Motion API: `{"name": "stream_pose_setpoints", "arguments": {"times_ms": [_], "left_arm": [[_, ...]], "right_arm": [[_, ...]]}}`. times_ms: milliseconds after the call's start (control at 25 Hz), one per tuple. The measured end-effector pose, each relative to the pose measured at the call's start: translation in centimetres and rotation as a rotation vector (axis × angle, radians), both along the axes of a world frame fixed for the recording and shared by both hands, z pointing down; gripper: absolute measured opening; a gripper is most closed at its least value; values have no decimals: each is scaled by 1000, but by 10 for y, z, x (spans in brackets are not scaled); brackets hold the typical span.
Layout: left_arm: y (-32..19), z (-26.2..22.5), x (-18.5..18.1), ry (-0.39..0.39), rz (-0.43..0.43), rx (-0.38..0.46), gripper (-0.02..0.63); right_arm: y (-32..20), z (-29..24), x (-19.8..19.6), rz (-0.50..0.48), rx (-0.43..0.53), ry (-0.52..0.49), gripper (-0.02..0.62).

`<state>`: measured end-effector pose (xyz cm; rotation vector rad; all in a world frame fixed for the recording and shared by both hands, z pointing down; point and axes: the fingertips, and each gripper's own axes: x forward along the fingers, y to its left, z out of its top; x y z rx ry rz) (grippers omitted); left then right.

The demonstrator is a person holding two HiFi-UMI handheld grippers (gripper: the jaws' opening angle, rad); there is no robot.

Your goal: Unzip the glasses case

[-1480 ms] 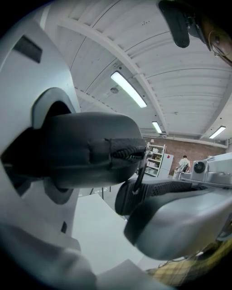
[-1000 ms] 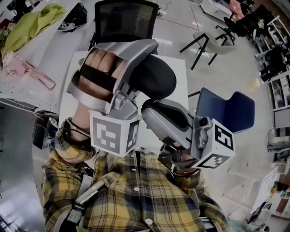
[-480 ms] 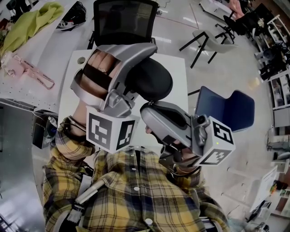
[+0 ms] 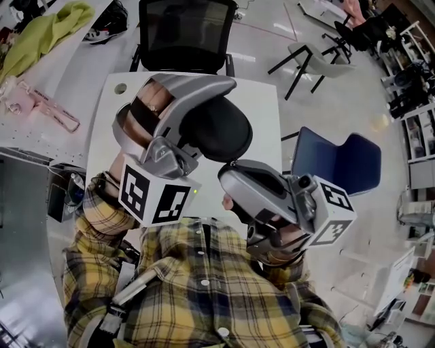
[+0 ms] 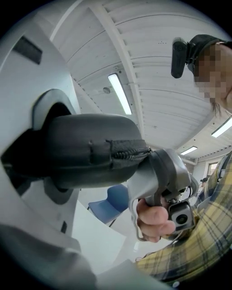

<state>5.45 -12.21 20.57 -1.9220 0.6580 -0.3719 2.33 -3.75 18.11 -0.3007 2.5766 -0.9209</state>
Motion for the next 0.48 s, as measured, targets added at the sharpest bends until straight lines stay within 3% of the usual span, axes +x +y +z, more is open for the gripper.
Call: {"name": "stream_pose_setpoints", "arguments": {"times_ms": [480], "left_arm": [[23, 3, 0, 40, 130, -24, 247]], "right_arm": [[12, 0, 7, -96, -78, -92, -2]]}}
